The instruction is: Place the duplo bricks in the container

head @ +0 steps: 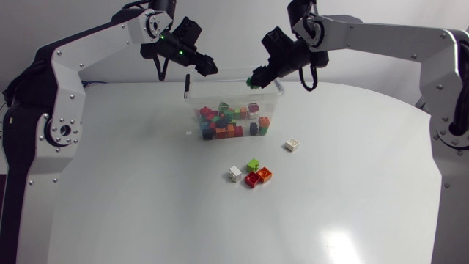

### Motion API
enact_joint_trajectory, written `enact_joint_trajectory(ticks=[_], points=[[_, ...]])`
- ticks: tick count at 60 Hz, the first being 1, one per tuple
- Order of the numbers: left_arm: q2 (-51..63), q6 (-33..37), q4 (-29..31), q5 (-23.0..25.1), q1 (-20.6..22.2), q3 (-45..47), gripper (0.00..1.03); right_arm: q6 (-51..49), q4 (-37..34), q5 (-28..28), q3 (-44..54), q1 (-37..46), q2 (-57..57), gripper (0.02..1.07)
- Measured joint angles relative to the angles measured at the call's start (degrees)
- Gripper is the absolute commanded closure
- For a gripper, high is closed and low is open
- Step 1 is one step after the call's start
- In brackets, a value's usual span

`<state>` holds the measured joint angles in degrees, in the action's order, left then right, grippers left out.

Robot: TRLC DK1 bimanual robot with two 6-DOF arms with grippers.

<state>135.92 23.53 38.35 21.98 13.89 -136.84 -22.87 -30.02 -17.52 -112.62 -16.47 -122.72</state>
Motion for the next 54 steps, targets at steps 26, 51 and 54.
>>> enact_joint_trajectory(ticks=[26, 51, 54], points=[[-27.28, 5.86, 0.31, 0.68, 0.17, 30.95, 0.07, -0.31, 1.49, -0.7, 21.46, 6.95, 20.52, 0.07], [-35.95, 10.16, 4.92, -4.57, 10.58, 55.65, 0.08, -4.39, 1.2, 0.81, 38.84, 8.87, 24.39, 0.07], [-35.71, 10.19, 4.33, -5.2, 11.41, 56.7, 0.09, -4.59, 1.77, 0.87, 39.43, 9.44, 24.37, 0.07]])
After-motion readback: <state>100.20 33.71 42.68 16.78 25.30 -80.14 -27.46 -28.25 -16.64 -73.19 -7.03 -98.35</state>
